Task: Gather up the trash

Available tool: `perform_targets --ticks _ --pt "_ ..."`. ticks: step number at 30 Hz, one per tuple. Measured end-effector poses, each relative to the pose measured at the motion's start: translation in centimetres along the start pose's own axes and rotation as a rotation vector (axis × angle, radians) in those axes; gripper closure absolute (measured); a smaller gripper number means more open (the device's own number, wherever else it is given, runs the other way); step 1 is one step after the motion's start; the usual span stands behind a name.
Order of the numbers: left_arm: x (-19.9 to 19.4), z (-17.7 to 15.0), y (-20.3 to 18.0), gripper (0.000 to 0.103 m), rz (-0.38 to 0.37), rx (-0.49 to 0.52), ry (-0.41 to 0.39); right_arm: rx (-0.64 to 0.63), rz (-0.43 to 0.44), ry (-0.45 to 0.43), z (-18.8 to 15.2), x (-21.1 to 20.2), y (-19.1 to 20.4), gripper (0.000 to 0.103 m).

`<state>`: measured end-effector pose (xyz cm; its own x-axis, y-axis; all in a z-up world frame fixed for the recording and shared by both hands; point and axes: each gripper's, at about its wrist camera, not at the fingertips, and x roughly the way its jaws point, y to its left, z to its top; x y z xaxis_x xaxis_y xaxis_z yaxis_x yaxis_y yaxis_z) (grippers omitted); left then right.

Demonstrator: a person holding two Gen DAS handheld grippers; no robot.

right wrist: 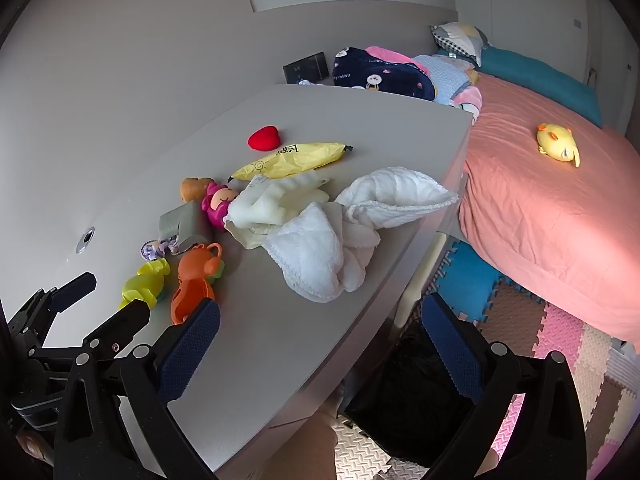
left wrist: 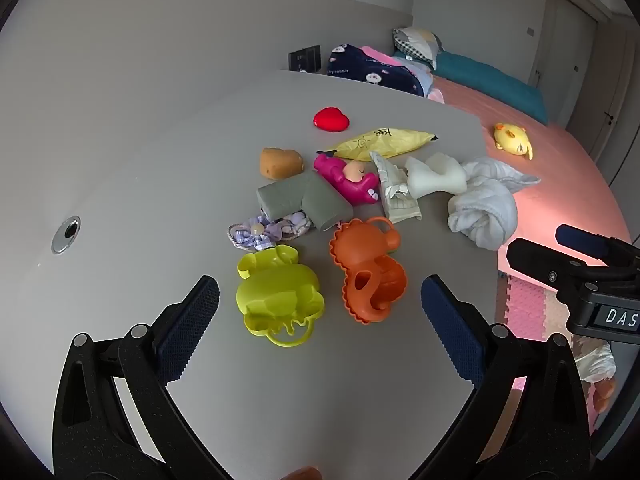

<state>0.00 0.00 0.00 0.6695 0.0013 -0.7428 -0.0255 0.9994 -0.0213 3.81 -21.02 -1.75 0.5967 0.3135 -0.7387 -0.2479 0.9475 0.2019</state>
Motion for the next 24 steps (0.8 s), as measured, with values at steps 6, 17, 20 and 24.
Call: perform_targets --ticks 6,17,20,24 --pt "-0.11 0.05 -0.01 0.005 0.001 -0.003 0.004 0.0 -0.002 0.003 0.02 -0.01 -0.01 0.003" --pt "-0.12 0.13 0.05 0.005 0.002 0.002 0.005 -0.001 -0.005 0.005 -0.01 0.08 -0.02 0.003" --pt "0.11 -0.05 0.01 0.005 0.006 -0.002 0.006 -0.001 -0.006 0.004 -0.01 0.06 -0.06 0.003" --pt "0.16 -0.15 0.08 0.005 -0.002 -0.006 0.005 0.0 -0.006 0.005 0.01 0.03 -0.13 0.003"
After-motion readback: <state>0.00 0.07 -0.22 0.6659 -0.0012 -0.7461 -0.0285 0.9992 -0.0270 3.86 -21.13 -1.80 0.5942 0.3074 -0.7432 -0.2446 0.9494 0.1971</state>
